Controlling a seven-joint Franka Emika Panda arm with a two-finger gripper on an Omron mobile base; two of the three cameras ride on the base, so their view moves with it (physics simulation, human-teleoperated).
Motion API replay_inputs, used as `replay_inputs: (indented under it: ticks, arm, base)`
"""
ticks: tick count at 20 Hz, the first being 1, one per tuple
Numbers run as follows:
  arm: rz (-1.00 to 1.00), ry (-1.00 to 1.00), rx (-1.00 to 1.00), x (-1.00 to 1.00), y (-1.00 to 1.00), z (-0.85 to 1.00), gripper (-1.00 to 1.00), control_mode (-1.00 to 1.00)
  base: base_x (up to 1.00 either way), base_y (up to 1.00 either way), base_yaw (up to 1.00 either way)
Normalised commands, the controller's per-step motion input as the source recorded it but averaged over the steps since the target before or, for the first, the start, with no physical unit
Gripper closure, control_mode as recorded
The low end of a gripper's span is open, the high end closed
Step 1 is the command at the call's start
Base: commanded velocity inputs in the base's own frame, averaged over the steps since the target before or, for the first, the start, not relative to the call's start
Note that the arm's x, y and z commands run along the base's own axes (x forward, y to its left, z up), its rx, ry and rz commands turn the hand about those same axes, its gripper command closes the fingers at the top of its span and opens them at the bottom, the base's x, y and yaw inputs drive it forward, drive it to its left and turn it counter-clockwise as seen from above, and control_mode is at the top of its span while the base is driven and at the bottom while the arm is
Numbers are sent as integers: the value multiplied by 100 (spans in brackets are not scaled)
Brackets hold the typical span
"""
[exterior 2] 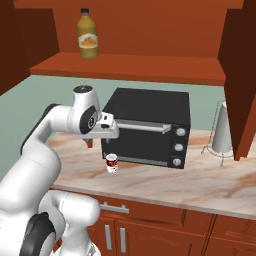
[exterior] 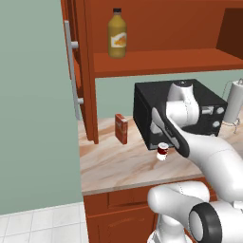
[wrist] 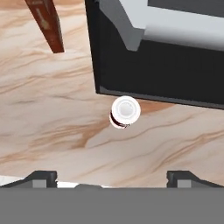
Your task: Pick the canned food and canned food from the counter and place them in the cabinets closest to them.
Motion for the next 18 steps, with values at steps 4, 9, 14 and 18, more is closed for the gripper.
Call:
replay_inputs:
  ticks: [4, 9, 14, 18]
  arm:
    - [0, 0, -2, 9, -4, -31, -100, -100]
    - [0, 0, -1, 10, -8, -32, -100, -100]
    - [0, 0, 0, 12, -9, -31, -100, -100]
    - [0, 0, 0, 9, -10, -26, -100, -100]
  base:
    - [0, 0, 0]
    - [0, 0, 0]
    - [0, 0, 0]
    - [0, 0, 0]
